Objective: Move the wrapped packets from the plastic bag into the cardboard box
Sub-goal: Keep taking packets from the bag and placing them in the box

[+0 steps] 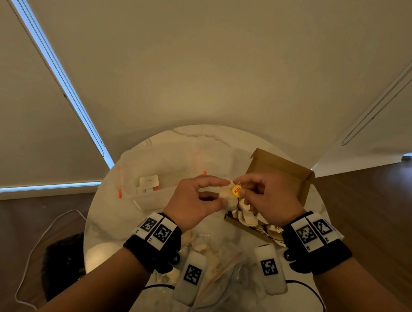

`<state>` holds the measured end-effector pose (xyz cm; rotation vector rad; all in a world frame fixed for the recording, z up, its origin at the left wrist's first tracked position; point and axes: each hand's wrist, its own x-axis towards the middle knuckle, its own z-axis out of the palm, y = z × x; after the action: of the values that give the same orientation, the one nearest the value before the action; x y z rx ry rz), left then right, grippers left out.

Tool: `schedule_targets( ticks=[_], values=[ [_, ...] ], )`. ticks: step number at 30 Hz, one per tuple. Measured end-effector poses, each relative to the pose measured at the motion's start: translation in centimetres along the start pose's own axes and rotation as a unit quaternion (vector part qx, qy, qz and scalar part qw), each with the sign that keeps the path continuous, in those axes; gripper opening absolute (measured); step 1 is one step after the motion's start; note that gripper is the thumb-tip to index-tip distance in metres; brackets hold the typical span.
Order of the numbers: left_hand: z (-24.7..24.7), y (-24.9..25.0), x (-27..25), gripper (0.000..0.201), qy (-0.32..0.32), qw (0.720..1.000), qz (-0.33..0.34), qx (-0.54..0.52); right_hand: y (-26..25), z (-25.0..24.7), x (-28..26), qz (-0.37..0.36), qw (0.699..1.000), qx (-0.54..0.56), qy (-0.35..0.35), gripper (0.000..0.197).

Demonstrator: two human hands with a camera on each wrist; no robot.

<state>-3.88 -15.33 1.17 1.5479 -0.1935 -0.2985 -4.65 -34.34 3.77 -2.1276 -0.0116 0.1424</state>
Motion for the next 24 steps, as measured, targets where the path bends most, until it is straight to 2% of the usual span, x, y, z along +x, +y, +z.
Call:
schedule_targets(
  ticks=[7, 11, 17, 24],
  values=[
    [-0.8, 0.3, 0.5, 0.037, -0.038, 0.999, -0.007, 0.004, -0.3, -0.8, 0.1, -0.019, 0.999, -0.035, -0.036, 0.019],
    [-0.9, 0.6, 0.5, 0.039, -0.047, 0.999, 0.0, 0.013, -0.3, -0.6, 0.1, -0.016, 0.999, -0.037, -0.012, 0.021],
    [-1.2, 0.7, 0.6, 0.038, -0.045, 0.999, 0.009, 0.016, -0.3, -0.8, 0.1, -0.031, 0.999, -0.037, -0.024, 0.021],
    [-0.8, 0.3, 0.4, 0.041, -0.03, 1.0, 0.004, -0.004, -0.6, -0.1, 0.0, -0.028, 0.999, 0.009, 0.019, 0.014]
  ],
)
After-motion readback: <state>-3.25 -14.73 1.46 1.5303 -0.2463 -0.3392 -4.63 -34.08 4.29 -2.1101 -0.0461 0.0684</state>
